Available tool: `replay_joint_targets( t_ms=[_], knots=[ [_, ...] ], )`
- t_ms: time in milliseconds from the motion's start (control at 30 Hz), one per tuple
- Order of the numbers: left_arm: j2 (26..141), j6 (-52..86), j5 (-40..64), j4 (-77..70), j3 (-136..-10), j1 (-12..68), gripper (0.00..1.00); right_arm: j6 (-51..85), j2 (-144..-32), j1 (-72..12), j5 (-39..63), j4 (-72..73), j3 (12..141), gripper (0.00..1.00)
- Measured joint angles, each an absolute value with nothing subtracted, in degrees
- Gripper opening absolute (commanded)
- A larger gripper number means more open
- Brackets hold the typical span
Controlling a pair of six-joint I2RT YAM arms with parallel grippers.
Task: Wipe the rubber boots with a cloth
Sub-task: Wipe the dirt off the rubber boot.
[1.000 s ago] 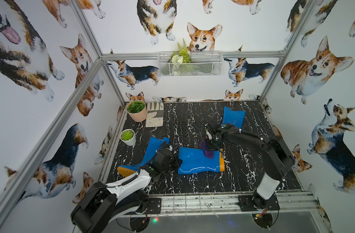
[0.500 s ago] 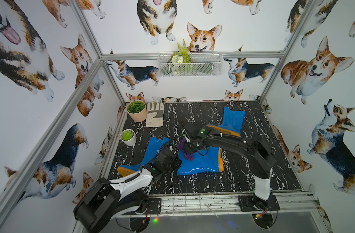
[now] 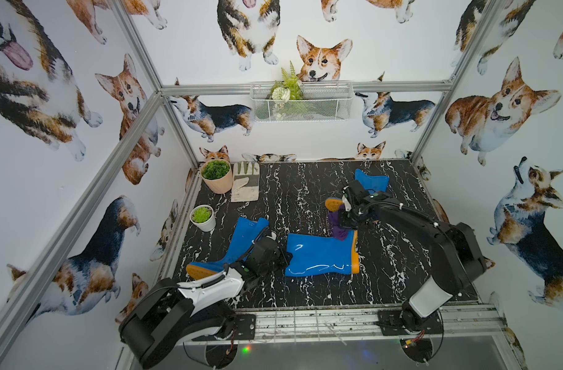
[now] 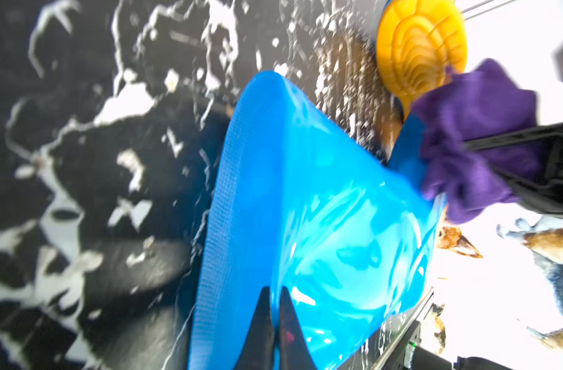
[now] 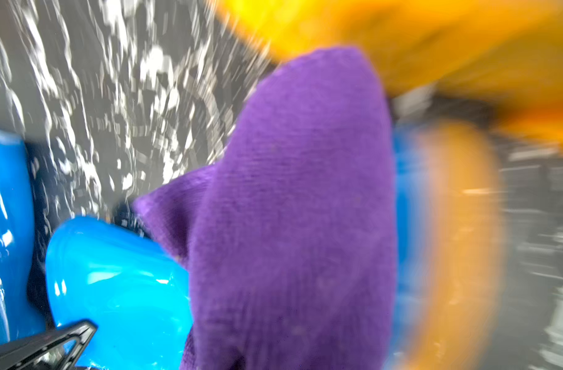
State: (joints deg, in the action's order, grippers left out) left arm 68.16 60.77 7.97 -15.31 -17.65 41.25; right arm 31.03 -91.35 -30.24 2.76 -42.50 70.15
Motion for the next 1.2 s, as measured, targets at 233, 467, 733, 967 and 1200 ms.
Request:
replay_joint_targets(
  t_ms=[233,467,733,967,1200],
  knots=[
    [68.62,61.32,7.57,-14.96,-18.11,41.28,0.00,32.69,-89.65,-42.09,0.12,-42.09,75.07,0.00],
    [68.42,62.17,7.33,-14.66,-18.17,41.39,0.00,37.93,-106.96,-57.06,6.68,-35.40,81.82,0.00],
    [65.60,62.96,6.74,-13.37,-16.84,41.60,0.00,40.86,-101.93,-50.17,8.67,-31.24,66.15,0.00],
    [65.89,62.96,7.27,-14.37,-17.15,41.67,0.00,40.38,-87.83,-38.72,7.31,-33.58,56.97,0.00],
    [66.89,63.42,6.46,-14.06,-17.34,41.63,0.00,40.75,-88.09,-49.71,1.17,-35.03,64.36,0.00]
  ],
)
